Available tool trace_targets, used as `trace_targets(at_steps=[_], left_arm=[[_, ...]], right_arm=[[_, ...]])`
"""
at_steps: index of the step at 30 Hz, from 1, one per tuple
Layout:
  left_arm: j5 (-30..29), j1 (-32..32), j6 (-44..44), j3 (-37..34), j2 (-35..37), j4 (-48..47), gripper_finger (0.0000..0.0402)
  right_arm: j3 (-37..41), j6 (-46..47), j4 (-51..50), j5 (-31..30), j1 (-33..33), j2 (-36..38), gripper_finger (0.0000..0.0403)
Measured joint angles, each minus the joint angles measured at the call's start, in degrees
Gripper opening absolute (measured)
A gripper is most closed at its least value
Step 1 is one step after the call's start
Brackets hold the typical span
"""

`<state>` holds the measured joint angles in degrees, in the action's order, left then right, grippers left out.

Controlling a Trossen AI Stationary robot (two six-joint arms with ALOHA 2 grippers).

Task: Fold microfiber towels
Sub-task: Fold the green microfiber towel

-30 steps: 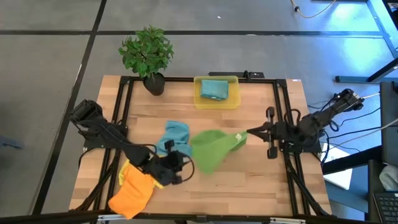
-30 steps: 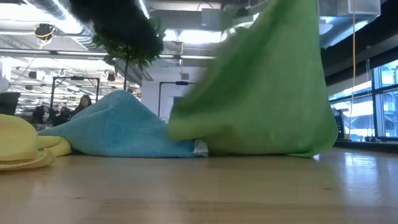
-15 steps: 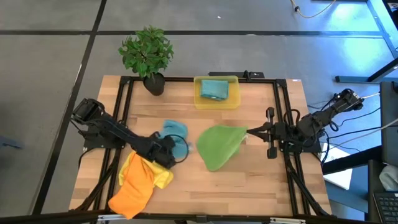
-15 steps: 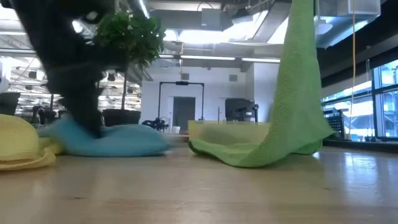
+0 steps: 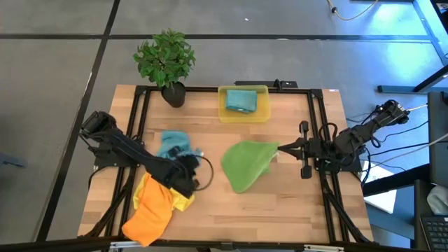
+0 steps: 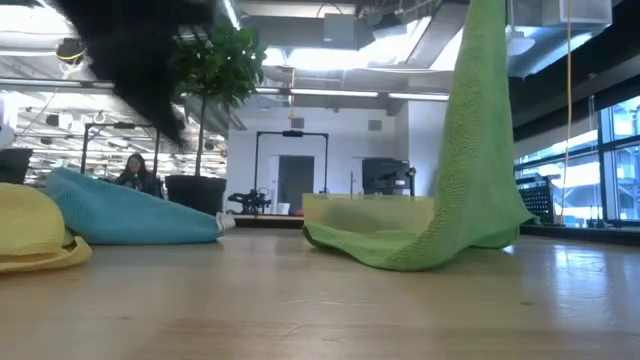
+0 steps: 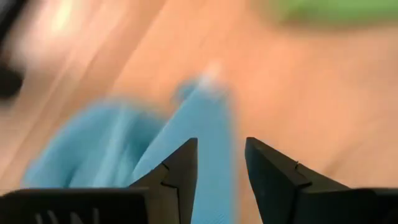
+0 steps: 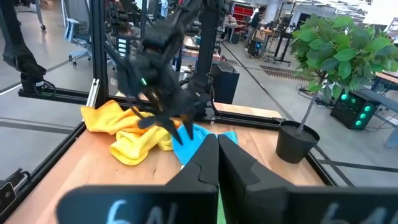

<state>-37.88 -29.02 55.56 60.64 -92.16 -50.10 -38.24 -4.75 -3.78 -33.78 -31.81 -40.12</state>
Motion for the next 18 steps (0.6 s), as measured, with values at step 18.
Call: trace_targets(at_steps=[18], left_arm=[[4.6,1.6,-44.3,0.2,-17.6,70.1,0.0137]], right_arm=[[0.0,-1.1,2.2,-0.1,1.2,-1.4,0.0]])
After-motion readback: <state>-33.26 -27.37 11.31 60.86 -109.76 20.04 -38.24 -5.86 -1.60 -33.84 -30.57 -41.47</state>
